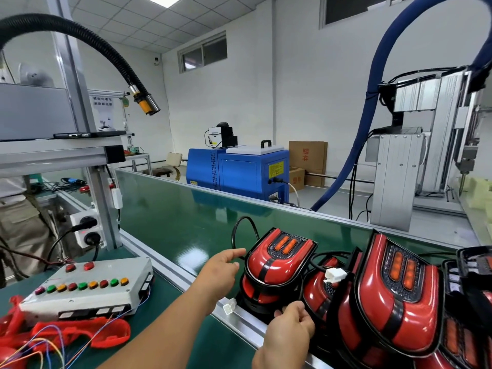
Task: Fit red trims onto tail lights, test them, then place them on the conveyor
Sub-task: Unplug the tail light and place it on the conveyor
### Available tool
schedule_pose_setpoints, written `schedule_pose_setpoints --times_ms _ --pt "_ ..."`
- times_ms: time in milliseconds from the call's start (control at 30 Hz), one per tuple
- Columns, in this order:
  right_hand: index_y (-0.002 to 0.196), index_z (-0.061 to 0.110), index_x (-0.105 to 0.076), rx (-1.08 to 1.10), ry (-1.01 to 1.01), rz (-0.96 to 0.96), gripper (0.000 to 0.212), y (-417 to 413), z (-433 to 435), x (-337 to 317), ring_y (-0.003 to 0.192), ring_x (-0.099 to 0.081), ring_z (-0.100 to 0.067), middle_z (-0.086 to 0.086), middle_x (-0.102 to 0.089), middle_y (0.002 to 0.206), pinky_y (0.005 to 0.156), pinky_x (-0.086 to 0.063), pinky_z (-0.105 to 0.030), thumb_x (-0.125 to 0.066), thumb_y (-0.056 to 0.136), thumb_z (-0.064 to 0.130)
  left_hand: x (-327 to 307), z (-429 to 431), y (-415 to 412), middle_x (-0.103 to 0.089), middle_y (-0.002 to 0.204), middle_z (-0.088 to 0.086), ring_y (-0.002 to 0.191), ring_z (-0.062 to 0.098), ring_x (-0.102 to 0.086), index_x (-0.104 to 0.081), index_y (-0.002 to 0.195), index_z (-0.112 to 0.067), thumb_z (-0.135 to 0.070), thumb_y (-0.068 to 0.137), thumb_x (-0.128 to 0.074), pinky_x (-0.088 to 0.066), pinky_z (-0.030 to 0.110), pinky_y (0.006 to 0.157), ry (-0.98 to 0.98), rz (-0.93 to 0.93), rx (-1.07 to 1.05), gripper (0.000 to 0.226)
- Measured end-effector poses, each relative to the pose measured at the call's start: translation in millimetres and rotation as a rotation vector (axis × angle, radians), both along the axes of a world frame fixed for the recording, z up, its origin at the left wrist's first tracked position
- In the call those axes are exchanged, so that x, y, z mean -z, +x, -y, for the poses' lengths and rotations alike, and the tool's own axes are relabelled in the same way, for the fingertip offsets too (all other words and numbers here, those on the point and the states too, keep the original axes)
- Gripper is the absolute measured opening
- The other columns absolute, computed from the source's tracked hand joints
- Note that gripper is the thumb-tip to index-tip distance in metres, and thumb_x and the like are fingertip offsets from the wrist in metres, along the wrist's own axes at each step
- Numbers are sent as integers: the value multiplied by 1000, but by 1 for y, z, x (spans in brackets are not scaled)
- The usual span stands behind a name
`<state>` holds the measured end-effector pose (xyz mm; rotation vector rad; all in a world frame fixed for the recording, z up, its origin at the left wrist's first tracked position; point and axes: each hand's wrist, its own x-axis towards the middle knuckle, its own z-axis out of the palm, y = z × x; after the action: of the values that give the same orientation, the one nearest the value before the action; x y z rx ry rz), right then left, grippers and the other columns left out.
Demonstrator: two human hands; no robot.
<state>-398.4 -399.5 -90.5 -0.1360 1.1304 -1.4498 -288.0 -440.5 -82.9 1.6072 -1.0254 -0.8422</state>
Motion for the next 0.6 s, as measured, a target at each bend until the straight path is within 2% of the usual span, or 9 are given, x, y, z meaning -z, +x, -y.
schedule_pose_setpoints --times_ms 67,133,200,233,267,333,400,467,600 --pt "129 -7 -46 -37 -48 2 39 -15 14 16 97 -55 -33 -24 -56 107 87 -40 -40 -41 104 22 0 -5 2 -43 77 -11 65 0 -33 -59 123 -31 -2 99 -37 -34 22 62 -2 13 -9 44" --pt "133 -10 -42 -21 -6 -9 43 -9 9 7 101 -57 -37 -31 -55 118 92 -43 -43 -40 104 21 -2 -12 5 -45 81 -10 66 1 -36 -57 127 -30 -2 100 -38 -36 22 63 -8 16 -22 43" --pt "135 -13 -38 -50 -48 75 48 -17 10 8 104 -58 -40 -33 -53 124 91 -46 -44 -41 104 24 -7 -21 8 -53 104 -7 83 6 -50 -54 133 -26 -3 100 -41 -43 25 75 -25 2 -44 43" --pt "132 -13 -39 -56 -36 84 49 -20 8 9 97 -59 -39 -32 -53 120 84 -49 -40 -43 104 27 -9 -27 9 -52 118 -5 99 10 -54 -52 136 -24 -3 100 -42 -46 26 83 -36 -10 -62 43" --pt "124 -14 -44 -70 -42 99 48 -20 5 8 86 -59 -35 -29 -54 113 74 -49 -34 -44 103 30 -11 -32 11 -50 128 -3 112 13 -52 -51 137 -23 -2 99 -43 -46 27 90 -48 -18 -82 44" --pt "92 -10 -51 -139 -16 148 50 -17 -2 12 66 -53 -24 -20 -55 95 58 -41 -28 -45 102 38 -14 -43 15 -49 133 -1 119 16 -51 -52 137 -22 -2 99 -45 -47 31 97 -67 -26 -122 44" --pt "72 -4 -46 -243 18 174 56 -11 -13 11 59 -46 -21 -13 -50 76 50 -36 -27 -43 102 43 -15 -54 21 -50 133 1 120 17 -52 -53 136 -21 -1 98 -46 -48 35 100 -83 -41 -152 43" --pt "67 -4 -46 -287 -7 120 58 -1 -20 11 55 -43 -23 -13 -48 67 44 -36 -24 -42 103 41 -16 -66 27 -51 131 1 117 15 -53 -54 134 -21 -1 97 -46 -49 33 95 -93 -60 -174 42" --pt "67 -8 -48 -330 -75 -67 57 31 -39 2 52 -44 -26 -14 -50 60 50 -34 -30 -42 104 35 -19 -96 40 -55 122 -3 89 7 -56 -56 128 -23 -2 96 -48 -49 24 76 -128 -67 -229 39"
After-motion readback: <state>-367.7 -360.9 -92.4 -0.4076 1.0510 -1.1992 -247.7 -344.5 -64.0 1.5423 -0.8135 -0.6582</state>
